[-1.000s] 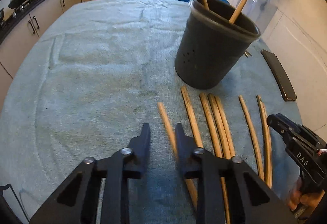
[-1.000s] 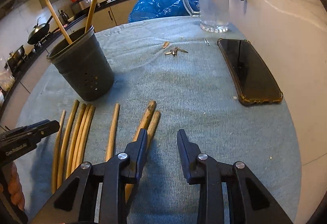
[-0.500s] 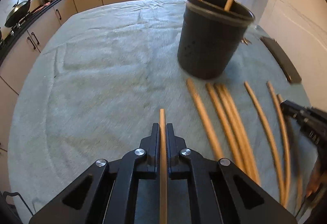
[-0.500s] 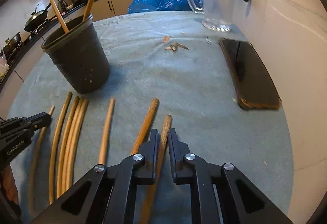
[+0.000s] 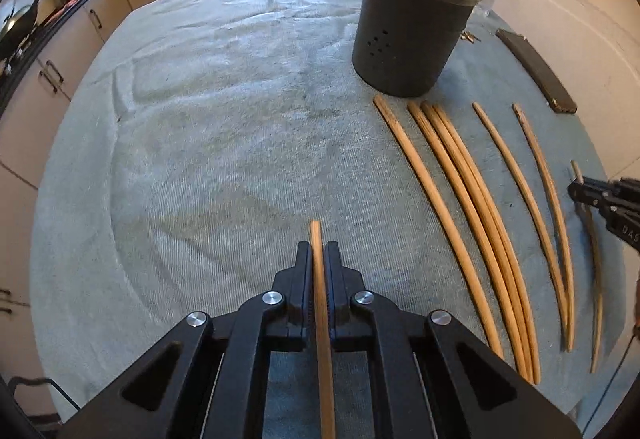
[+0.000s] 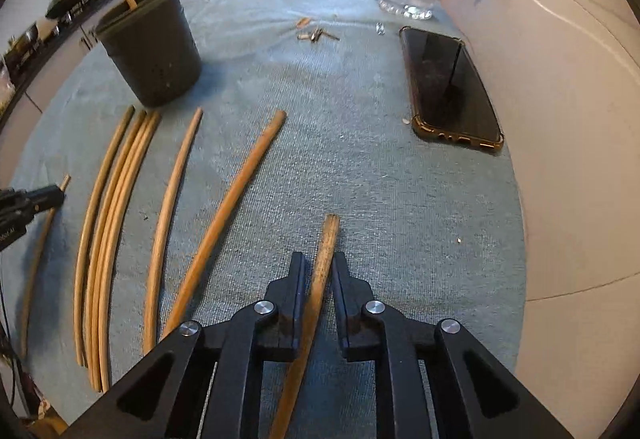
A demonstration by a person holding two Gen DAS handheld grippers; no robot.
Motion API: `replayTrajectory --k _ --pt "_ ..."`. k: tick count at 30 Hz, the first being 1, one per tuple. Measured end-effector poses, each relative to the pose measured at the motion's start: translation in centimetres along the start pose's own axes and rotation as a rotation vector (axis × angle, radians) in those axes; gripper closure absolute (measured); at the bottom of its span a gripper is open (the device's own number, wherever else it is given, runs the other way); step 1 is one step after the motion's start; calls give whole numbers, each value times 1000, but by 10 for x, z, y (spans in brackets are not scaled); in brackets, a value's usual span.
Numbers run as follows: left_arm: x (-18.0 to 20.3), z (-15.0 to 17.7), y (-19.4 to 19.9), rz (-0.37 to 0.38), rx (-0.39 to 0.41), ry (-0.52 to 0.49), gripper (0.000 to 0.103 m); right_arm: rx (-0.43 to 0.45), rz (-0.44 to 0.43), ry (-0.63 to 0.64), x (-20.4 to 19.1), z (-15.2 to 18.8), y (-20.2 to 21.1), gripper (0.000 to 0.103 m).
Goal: Organize utensils
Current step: 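Carry the chopstick upright over the black holder and open the left tool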
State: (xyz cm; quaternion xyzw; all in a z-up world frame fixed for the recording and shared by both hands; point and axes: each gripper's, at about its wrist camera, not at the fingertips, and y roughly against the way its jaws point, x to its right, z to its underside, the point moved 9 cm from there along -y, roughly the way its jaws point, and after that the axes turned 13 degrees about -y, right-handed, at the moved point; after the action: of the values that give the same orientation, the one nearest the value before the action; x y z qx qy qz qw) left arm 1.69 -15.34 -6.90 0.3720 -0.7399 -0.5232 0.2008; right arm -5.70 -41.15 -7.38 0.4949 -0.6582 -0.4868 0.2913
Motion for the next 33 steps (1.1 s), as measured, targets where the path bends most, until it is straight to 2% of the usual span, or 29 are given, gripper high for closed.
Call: replayTrajectory --k 9,12,13,17,21,27,33 --pt "5 -20 -11 -39 -66 -86 97 -181 77 26 -8 -12 -11 88" --pt "8 -23 -11 -53 -52 -109 97 -212 85 39 -14 -16 -14 89" --pt "8 -23 -10 -55 -35 -115 98 -207 84 57 -18 -16 -14 93" --pt "5 -13 -1 -47 16 -65 99 -102 58 116 -32 -12 -7 95" --pt "-2 -8 35 -51 122 -13 99 -26 -56 51 -35 -3 13 96" --pt "-1 -7 102 -58 303 30 99 133 -151 3 -44 6 66 95" --pt "11 -5 148 -28 425 48 99 282 -233 -5 -56 -2 123 95"
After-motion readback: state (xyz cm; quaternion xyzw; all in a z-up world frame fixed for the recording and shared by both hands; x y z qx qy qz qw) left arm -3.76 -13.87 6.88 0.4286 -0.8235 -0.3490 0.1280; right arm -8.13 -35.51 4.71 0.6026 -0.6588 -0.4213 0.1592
